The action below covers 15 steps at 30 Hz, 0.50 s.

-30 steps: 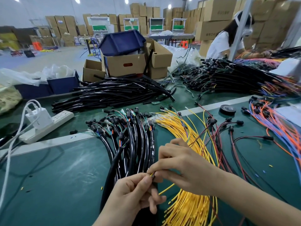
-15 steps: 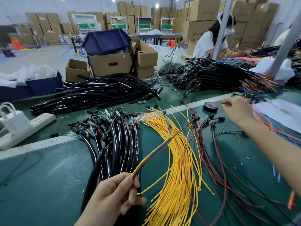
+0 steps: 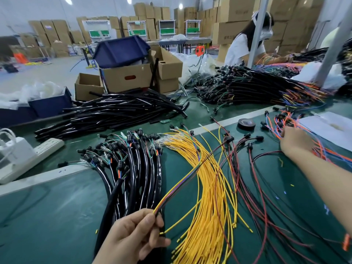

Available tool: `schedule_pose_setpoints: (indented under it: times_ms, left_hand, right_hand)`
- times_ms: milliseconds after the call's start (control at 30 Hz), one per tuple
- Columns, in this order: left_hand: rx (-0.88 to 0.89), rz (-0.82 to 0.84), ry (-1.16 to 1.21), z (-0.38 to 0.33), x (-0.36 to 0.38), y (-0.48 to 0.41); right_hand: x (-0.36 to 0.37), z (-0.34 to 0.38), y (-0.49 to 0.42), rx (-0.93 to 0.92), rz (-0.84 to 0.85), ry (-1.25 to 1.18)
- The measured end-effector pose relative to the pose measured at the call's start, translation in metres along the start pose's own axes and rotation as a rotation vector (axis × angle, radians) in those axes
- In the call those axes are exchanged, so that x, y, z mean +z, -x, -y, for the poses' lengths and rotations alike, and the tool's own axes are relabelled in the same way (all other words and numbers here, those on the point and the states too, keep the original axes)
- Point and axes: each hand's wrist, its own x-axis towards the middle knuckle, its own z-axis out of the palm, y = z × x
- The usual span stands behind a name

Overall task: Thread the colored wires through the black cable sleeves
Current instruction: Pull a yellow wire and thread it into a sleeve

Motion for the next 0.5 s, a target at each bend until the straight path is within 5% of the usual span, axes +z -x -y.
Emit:
schedule_pose_setpoints:
  times_ms: [333, 500]
  left_hand:
    - [0.027, 0.016, -0.028, 0.002, -0.005, -0.002]
    - [0.053, 0.019, -0.131, 0.004, -0.009, -0.003]
  right_hand:
    - [-0.01, -0.004, -0.004, 0.069, -0.167, -0.252]
    - [-0.033, 0.004, -0.008, 0.161, -0.43, -0.472]
